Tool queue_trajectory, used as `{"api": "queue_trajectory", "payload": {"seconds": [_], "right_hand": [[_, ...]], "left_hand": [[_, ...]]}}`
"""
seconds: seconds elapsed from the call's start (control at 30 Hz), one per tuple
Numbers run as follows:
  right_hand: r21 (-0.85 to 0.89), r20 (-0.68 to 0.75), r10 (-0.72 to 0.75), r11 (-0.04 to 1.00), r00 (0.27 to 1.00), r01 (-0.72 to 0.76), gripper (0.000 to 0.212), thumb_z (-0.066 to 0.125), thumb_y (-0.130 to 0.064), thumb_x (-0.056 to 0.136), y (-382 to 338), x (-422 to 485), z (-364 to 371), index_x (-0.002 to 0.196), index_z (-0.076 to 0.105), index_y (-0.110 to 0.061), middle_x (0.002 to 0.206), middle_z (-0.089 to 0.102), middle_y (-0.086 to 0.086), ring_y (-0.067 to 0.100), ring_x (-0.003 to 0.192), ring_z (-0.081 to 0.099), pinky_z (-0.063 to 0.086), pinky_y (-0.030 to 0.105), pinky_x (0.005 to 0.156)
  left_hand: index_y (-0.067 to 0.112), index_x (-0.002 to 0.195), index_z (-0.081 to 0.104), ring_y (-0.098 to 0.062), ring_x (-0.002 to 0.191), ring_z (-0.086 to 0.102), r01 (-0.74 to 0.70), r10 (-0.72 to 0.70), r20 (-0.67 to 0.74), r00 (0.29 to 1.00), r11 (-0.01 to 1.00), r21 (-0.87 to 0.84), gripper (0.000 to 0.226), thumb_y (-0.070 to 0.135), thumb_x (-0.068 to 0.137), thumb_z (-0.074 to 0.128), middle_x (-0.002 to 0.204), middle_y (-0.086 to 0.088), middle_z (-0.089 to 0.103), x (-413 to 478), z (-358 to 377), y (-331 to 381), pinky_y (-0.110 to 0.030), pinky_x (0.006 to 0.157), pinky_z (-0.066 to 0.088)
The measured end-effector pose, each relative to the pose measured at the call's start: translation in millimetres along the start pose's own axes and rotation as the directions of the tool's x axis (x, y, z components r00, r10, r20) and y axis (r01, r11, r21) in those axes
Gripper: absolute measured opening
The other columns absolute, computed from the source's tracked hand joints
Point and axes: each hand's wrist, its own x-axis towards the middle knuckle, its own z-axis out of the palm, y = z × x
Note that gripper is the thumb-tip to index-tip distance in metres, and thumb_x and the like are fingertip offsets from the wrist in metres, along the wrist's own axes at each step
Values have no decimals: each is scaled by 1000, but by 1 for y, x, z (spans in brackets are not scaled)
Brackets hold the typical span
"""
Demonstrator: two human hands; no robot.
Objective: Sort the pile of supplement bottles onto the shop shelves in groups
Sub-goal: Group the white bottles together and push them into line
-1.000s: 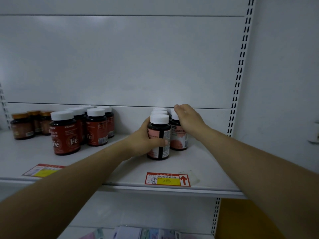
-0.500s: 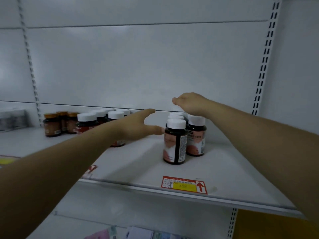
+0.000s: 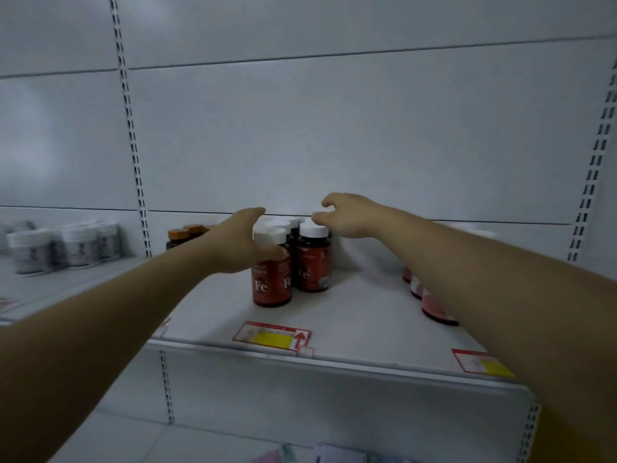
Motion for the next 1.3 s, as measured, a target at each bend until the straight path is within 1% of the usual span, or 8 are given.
{"api": "queue_trajectory", "payload": {"seconds": [0.13,0.23,0.37,0.57,0.73,0.8,1.07,1.3], "right_hand": [[164,-48,142,977,989,-133,66,44,-55,92,-17,7,35,147,33,-20,153,31,9,27,135,36,34,34,103],[236,-75,211,953,975,-188,60,44,-50,94,-26,6,56,144,35,-19,149,35,10,27,128,42,37,31,89],[313,-120,262,925,958,-214,55,55,-37,92,-30,-4,69,140,34,-20,136,48,10,24,110,50,37,27,81],[388,-154,282,899,947,-205,54,61,-34,88,-30,-8,70,136,39,-20,127,53,5,19,103,52,41,28,79],[380,-155,299,898,942,-223,61,51,-45,93,-27,-1,64,147,31,-23,147,38,4,21,124,44,33,25,87],[402,-149,308,887,940,-227,62,45,-52,94,-25,3,61,148,31,-24,150,36,4,22,130,41,32,27,89],[343,-145,302,909,942,-239,57,39,-55,96,-19,18,65,137,46,-16,142,47,8,25,124,46,34,28,85],[264,-103,241,942,965,-207,45,25,-34,104,-30,17,56,132,47,-6,139,46,16,29,124,44,34,31,91]], "left_hand": [[29,152,8,-26,139,29,70,-36,115,993,949,-307,98,42,79,72,157,-5,21,13,6,-36,-42,106,34],[31,151,7,-23,135,36,61,37,187,982,868,-493,99,32,78,75,153,1,28,19,17,-47,-40,104,36],[35,133,30,0,96,54,24,210,246,946,711,-703,73,4,80,71,117,15,51,22,29,-50,-24,79,45],[34,140,25,-9,106,56,4,289,247,925,643,-766,90,-6,74,71,120,5,55,29,42,-56,-29,80,50],[37,128,31,-5,98,58,0,295,255,921,654,-756,76,-8,78,66,110,11,56,28,44,-52,-17,64,47],[38,125,32,-4,93,57,21,284,270,920,653,-757,72,-7,79,66,107,11,57,30,44,-51,-19,65,46],[41,123,34,-4,93,57,15,265,224,938,614,-789,72,-4,78,69,109,14,56,31,49,-49,-19,65,46],[34,142,22,-1,93,52,54,214,242,947,635,-771,78,12,83,69,112,15,50,34,48,-50,-29,79,44]]}}
